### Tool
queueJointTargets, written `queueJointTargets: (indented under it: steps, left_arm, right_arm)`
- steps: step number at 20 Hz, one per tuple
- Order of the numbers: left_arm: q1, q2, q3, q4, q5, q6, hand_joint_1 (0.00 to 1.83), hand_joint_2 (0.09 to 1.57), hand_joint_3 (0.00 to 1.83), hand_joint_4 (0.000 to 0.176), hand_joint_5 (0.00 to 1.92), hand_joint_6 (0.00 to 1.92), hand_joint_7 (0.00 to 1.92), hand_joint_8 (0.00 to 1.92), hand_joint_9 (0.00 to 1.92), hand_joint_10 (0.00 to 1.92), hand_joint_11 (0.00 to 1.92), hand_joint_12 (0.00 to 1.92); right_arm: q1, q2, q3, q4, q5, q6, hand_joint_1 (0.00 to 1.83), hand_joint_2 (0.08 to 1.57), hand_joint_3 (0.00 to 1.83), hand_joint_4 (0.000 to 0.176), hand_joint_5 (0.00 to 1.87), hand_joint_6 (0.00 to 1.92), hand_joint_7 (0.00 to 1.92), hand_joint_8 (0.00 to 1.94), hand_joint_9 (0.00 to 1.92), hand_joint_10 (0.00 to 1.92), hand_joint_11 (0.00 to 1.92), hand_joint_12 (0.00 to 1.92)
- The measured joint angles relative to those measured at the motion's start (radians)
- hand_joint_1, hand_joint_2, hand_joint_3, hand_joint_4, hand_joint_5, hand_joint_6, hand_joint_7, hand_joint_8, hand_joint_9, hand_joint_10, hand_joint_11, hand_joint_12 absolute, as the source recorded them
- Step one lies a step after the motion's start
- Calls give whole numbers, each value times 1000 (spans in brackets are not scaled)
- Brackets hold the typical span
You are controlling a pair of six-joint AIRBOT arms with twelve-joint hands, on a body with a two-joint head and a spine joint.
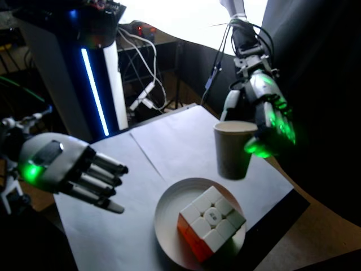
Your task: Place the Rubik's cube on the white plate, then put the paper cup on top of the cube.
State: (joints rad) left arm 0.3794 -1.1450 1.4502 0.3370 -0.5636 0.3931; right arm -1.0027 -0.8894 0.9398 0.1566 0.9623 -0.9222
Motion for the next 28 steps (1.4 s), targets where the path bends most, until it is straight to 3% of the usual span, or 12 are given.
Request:
queueJointTargets:
  steps: [1, 2, 3, 5, 12, 14, 17, 18, 19, 21, 26, 28]
  left_arm:
    - [-7, -24, 23, 0, 4, -10, 1155, 1208, 0, 29, 233, 1603, 107, 1481, 261, 1527, 454, 1698]
    - [-7, -43, 38, 0, 11, -25, 1178, 1226, 0, 13, 261, 1544, 118, 1344, 259, 1401, 469, 1667]
    - [-7, -63, 50, 1, 28, -32, 1168, 1265, 0, 26, 240, 1535, 91, 1280, 204, 1335, 377, 1623]
    - [-7, -89, 69, 6, 50, -39, 1110, 1272, 0, 0, 203, 1636, 56, 1419, 151, 1490, 361, 1737]
    - [-7, -172, 133, -5, 69, -79, 1096, 1242, 0, 0, 149, 1608, 157, 1196, 227, 1411, 339, 1753]
    - [-6, -179, 133, -10, 68, -80, 1042, 1239, 0, 0, 138, 1643, 171, 1343, 272, 1443, 338, 1735]
    - [11, -199, 162, -16, 64, -114, 1015, 1266, 0, 0, 89, 1560, 111, 1238, 177, 1391, 314, 1699]
    - [15, -201, 165, -19, 66, -124, 998, 1244, 0, 0, 96, 1534, 108, 1262, 170, 1401, 311, 1686]
    - [22, -205, 170, -16, 68, -129, 978, 1232, 0, 0, 88, 1375, 106, 1146, 171, 1372, 284, 1670]
    - [23, -207, 171, -15, 69, -130, 921, 1225, 0, 0, 82, 1129, 182, 742, 184, 1186, 249, 1632]
    - [23, -211, 171, -10, 70, -130, 826, 1210, 0, 0, 188, 478, 322, 243, 201, 845, 151, 1532]
    - [23, -210, 171, -8, 75, -130, 822, 1189, 0, 0, 223, 383, 351, 141, 168, 820, 75, 1587]
  right_arm:
    - [0, -2, 0, 0, 1, 0, 1001, 1425, 0, 0, 384, 1768, 563, 1759, 478, 1837, 507, 1921]
    - [0, -4, 2, 0, 2, 0, 1025, 1411, 0, 0, 392, 1728, 598, 1748, 502, 1864, 538, 1921]
    - [0, -5, 2, -1, 2, 0, 976, 1448, 4, 0, 350, 1798, 525, 1831, 446, 1892, 511, 1921]
    - [0, -5, 2, 0, 0, 0, 994, 1435, 0, 0, 378, 1760, 543, 1799, 447, 1863, 521, 1921]
    - [-1, -10, 2, 0, 3, 0, 982, 1431, 6, 0, 367, 1814, 551, 1753, 488, 1842, 551, 1921]
    - [-1, -11, 2, 0, 0, 0, 985, 1441, 2, 0, 356, 1812, 541, 1783, 454, 1828, 526, 1921]
    - [-1, -11, 2, 0, 0, 0, 1017, 1426, 0, 0, 358, 1754, 593, 1781, 495, 1841, 468, 1921]
    - [-1, -11, 2, 0, 0, 0, 828, 1426, 1, 0, 437, 1768, 453, 1707, 481, 1846, 438, 1921]
    - [-1, -12, 3, 0, 0, 0, 1009, 1428, 2, 0, 358, 1757, 580, 1787, 467, 1800, 467, 1921]
    - [-1, -12, 4, 0, 0, 0, 1021, 1407, 0, 0, 421, 1727, 583, 1732, 479, 1768, 494, 1921]
    - [-1, -14, 5, 0, 0, 0, 1005, 1425, 0, 0, 380, 1770, 564, 1760, 478, 1809, 572, 1921]
    - [-1, -14, 6, 1, -1, 0, 1009, 1420, 1, 0, 385, 1758, 577, 1768, 488, 1857, 524, 1921]
